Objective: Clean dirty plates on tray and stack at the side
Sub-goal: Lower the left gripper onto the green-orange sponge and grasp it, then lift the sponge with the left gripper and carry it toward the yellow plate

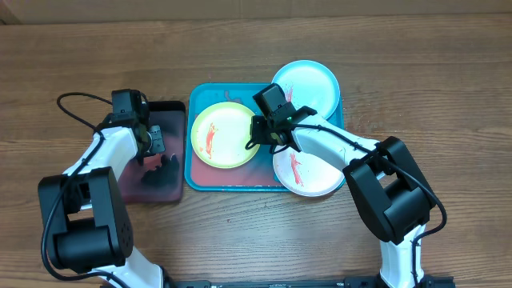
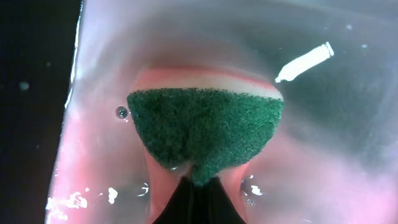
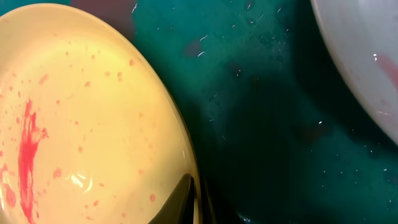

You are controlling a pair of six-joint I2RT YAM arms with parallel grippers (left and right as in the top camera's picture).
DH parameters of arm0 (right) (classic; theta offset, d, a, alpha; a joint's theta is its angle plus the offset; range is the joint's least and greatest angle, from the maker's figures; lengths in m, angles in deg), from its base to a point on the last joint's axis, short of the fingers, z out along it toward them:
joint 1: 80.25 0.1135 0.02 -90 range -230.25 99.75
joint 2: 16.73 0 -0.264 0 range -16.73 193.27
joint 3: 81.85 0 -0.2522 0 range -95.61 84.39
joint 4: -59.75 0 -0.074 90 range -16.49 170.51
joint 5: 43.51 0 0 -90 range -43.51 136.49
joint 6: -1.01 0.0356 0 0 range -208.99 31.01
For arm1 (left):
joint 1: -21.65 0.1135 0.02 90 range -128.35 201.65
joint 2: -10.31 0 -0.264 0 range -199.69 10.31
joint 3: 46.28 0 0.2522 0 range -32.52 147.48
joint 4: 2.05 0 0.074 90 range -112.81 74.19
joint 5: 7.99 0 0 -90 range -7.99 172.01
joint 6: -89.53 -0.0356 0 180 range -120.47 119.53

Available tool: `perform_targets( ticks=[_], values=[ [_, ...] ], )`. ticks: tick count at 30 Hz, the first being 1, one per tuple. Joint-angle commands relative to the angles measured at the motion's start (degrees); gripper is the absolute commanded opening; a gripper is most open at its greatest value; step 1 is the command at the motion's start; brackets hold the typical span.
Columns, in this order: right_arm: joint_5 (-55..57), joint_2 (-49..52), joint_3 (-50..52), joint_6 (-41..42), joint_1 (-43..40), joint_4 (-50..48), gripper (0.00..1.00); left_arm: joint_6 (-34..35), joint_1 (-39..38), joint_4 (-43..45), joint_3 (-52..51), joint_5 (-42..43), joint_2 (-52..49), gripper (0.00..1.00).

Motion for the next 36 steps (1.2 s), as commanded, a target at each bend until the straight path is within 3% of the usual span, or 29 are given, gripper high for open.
perform_targets(
  ticks=[1, 9, 20, 36],
  values=[
    [0.98, 1.03, -0.74, 0.20, 0.26, 0.59, 0.07, 2.25, -0.48, 0.33, -2.45, 0.83, -9.60, 0.04],
    [0.98, 1.03, -0.74, 0.20, 0.26, 0.48, 0.07, 2.40, -0.76, 0.50, -2.47, 3.72, -18.73, 0.04],
    [0.98, 1.03, -0.74, 0.20, 0.26, 0.66, 0.07, -1.36, -3.02, -0.17, -2.25, 6.73, -18.62, 0.04],
    [0.98, 1.03, -0.74, 0.20, 0.26, 0.68, 0.07, -3.78, -3.26, -26.21, 18.64, 6.75, -6.69, 0.04]
  ],
)
